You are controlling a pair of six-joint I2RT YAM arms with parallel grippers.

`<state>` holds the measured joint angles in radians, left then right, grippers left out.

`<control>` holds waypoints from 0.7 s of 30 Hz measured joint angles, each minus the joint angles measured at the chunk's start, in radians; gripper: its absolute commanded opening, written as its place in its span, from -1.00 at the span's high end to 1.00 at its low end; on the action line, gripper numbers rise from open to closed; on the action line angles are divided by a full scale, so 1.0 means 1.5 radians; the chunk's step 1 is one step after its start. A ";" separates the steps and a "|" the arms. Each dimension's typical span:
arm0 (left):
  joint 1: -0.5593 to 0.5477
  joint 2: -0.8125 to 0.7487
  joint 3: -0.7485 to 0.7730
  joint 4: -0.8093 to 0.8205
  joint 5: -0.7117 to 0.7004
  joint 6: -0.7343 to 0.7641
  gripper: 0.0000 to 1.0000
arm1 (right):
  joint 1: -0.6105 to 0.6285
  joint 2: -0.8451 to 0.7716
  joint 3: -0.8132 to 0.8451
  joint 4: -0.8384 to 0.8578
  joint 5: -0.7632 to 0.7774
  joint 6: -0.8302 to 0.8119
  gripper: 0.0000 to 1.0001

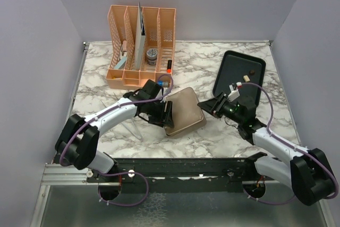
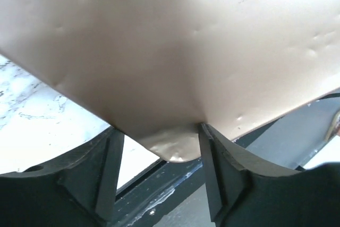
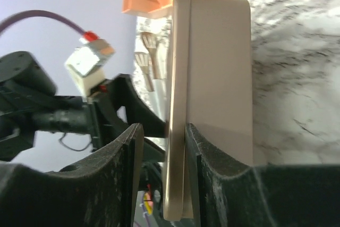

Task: Pack the chocolate
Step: Close the box lid on the packing box.

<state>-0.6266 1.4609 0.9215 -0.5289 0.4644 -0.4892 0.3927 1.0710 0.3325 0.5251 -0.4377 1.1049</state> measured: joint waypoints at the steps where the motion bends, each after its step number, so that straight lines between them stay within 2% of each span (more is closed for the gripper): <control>1: -0.001 -0.003 0.000 -0.001 -0.006 0.003 -0.18 | 0.000 -0.008 0.005 -0.030 0.006 -0.012 0.19; 9: -0.003 -0.032 0.008 0.010 -0.034 0.011 -0.20 | 0.005 -0.033 -0.004 -0.233 0.072 -0.057 0.19; 12: -0.003 -0.032 0.016 0.036 -0.034 0.010 -0.26 | 0.012 -0.045 -0.011 -0.294 0.089 -0.062 -0.01; 15: -0.005 -0.034 0.023 0.066 -0.034 0.006 -0.47 | 0.020 -0.074 -0.008 -0.348 0.105 -0.073 -0.26; 17: -0.007 -0.044 0.027 0.087 -0.037 0.002 -0.54 | 0.023 -0.095 0.000 -0.375 0.114 -0.081 -0.39; 21: -0.008 -0.061 0.039 0.100 -0.060 0.005 -0.73 | 0.023 -0.117 0.024 -0.407 0.126 -0.098 -0.51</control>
<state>-0.6380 1.3701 0.9798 -0.3794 0.3752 -0.4816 0.4274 0.8951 0.3687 -0.0853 -0.2481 0.9573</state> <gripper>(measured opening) 0.788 0.724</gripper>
